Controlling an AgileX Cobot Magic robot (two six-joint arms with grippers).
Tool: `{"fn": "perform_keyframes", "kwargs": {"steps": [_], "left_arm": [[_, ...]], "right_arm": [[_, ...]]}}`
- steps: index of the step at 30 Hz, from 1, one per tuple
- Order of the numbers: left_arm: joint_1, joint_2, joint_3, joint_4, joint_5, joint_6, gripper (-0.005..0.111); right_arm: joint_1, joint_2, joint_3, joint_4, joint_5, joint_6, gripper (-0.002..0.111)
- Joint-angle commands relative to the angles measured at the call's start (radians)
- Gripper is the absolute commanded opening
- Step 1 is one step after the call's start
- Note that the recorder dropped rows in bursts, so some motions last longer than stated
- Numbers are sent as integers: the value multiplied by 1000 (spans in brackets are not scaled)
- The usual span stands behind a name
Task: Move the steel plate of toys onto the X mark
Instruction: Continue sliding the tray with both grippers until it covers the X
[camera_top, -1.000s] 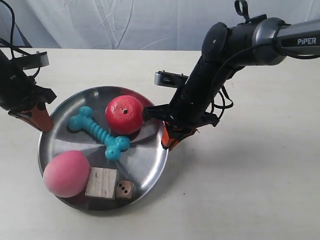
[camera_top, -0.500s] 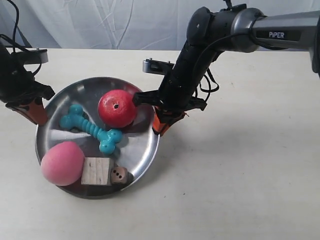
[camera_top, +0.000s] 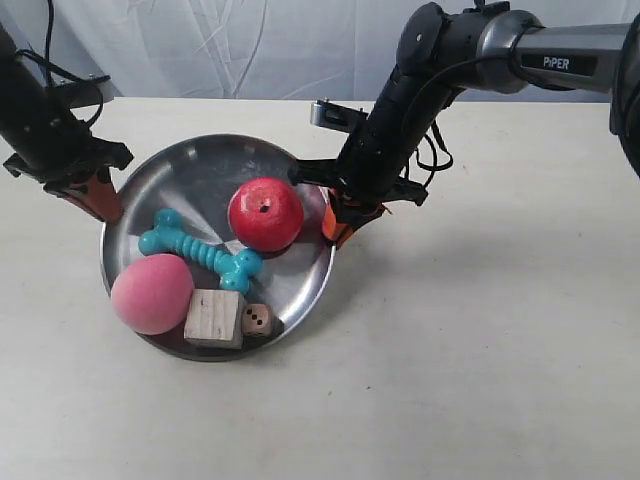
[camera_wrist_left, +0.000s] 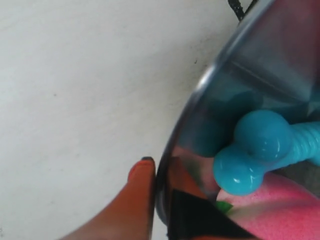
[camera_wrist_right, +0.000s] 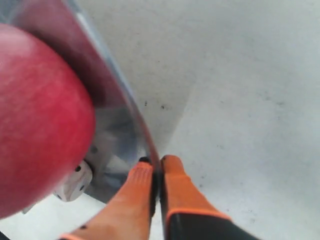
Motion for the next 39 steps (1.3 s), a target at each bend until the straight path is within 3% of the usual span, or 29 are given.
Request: {"fn": "perform_keyframes", "kwargs": {"steps": [1, 39], "left_arm": [[-15, 41, -37, -176, 17, -37, 0], [-15, 129, -41, -160, -88, -33, 0]], "right_arm": [[5, 25, -14, 105, -11, 5, -1], [-6, 84, -14, 39, -173, 11, -1]]}}
